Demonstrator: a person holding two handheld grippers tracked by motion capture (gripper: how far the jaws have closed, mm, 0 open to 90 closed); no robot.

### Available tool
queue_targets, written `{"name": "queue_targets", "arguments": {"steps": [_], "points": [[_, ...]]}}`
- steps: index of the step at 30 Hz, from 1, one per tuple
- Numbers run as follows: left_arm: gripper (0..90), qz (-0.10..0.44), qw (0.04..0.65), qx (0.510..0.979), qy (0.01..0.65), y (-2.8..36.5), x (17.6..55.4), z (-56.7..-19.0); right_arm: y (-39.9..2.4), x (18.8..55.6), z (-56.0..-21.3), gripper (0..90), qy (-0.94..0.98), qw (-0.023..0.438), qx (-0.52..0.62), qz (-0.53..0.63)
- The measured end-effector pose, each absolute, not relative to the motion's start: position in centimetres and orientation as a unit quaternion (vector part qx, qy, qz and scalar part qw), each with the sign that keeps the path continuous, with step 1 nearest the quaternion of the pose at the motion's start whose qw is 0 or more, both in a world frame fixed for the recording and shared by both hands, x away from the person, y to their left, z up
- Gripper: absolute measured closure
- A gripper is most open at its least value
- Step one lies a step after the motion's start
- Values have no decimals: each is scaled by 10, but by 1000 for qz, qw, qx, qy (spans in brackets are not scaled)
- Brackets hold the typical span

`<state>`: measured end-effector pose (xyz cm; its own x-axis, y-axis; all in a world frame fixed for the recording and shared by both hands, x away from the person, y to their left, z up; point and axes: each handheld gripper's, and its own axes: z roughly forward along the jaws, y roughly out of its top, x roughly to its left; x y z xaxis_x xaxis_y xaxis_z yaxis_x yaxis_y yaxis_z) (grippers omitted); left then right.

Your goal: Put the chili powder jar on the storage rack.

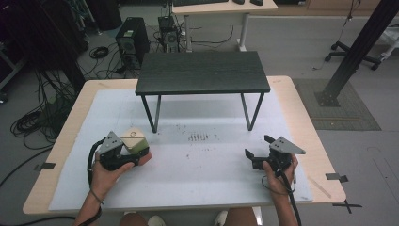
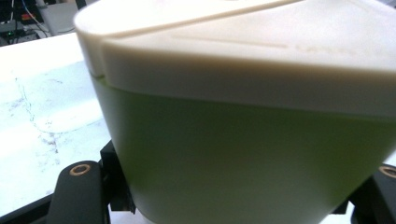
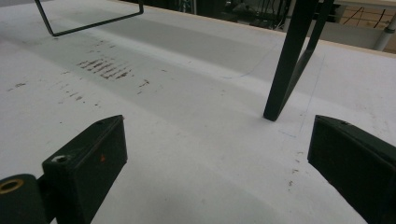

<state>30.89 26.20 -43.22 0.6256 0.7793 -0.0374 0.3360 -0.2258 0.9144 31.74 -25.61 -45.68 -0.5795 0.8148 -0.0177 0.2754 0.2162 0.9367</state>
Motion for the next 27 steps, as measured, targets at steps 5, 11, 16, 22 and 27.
{"name": "queue_targets", "arguments": {"steps": [5,11,16,22,27], "points": [[279,224,499,752,368,262,309,-432,-256,317,-457,47,733,268,372,503],[282,223,499,752,368,262,309,-432,-256,317,-457,48,733,267,372,503],[282,223,499,753,367,263,309,-432,-256,317,-457,48,733,267,372,503],[283,224,500,752,368,262,309,-433,-256,317,-457,48,733,267,372,503],[283,224,499,752,367,262,309,-432,-256,318,-457,48,733,267,372,503]]}}
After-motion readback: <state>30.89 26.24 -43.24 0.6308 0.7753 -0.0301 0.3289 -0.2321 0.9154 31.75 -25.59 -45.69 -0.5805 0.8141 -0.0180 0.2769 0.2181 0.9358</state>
